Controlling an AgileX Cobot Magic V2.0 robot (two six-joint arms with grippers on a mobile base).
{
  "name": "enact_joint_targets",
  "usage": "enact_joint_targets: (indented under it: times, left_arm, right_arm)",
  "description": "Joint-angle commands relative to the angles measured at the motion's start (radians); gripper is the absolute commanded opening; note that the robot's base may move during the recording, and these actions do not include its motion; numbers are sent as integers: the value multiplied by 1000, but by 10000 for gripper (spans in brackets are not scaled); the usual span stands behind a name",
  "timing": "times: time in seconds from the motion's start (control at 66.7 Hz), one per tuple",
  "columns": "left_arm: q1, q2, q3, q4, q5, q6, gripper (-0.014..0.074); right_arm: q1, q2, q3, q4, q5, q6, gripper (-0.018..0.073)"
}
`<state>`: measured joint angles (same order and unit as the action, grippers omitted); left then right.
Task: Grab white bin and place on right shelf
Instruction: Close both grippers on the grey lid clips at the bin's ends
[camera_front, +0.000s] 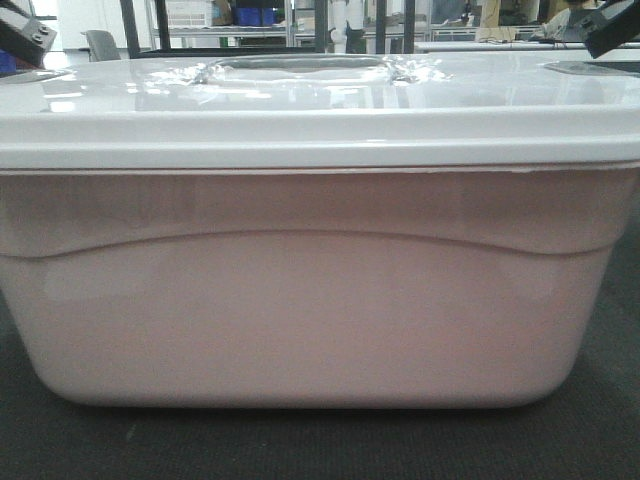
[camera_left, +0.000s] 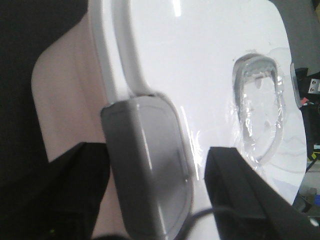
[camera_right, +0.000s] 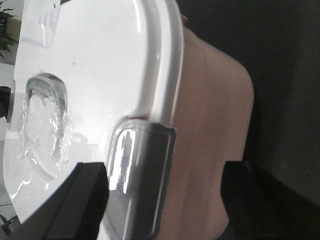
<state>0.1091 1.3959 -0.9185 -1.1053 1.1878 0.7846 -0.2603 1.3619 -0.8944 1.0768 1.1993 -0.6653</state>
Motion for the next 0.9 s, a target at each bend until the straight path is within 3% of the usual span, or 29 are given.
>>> enact_joint_targets:
  times: [0.0,0.42,0.66,0.885]
  left_arm:
    - [-24,-11,-22,-80,9,-6,322]
    - [-58,2,-22,-117,9,-6,322]
    - [-112,6,-22,-119,-22,-16,322]
    - [-117,6,-22,-127,-33,-17,322]
  right_arm:
    - [-5,-22,-25,75,134,-16,571]
    - [54,-22,-25,77,135,-15,571]
    - [57,-22,-25,99,135,-15,571]
    - [57,-22,-25,99,135,-15,571]
